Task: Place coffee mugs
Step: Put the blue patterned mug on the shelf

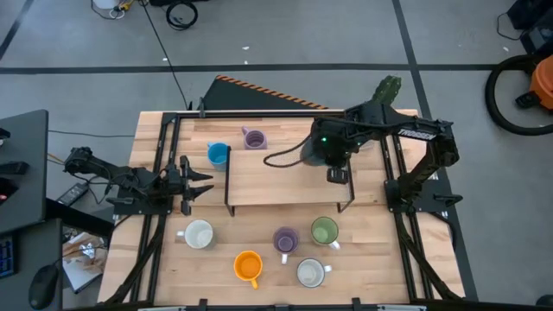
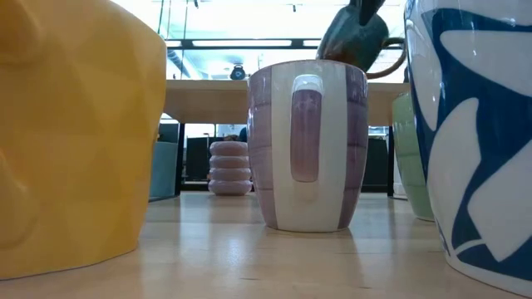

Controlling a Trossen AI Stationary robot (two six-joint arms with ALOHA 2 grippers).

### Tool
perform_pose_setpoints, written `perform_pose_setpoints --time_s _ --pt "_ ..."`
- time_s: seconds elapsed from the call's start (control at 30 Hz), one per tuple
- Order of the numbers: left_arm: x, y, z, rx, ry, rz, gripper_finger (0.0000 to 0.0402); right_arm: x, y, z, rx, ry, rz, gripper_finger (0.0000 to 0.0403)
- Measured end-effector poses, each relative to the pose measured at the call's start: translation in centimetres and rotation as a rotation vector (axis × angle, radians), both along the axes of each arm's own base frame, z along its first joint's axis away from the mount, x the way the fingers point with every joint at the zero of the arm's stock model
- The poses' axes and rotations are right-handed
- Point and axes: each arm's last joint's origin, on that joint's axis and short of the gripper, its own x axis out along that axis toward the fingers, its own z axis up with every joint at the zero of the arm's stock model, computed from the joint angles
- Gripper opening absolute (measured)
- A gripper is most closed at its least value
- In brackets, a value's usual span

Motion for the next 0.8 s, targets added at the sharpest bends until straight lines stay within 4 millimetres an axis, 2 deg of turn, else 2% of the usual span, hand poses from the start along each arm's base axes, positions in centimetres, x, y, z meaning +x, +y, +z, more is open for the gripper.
perform_pose_setpoints --time_s 0.17,0.47,0.8 --pt "0.0 0.0 0.0 -0.023 -0.005 0.008 0.0141 0.0 -0.2 0.0 -0.139 0.032 0.257 0.0044" --pt "0.0 0.0 0.0 -0.031 -0.006 0.01 0.0141 0.1 0.0 -0.7 -0.24 0.091 0.821 0.0044" --pt "0.0 0.2 0.0 -0.022 -0.006 0.078 0.0141 0.3 0.2 -3.4 -0.378 0.29 1.082 0.0042"
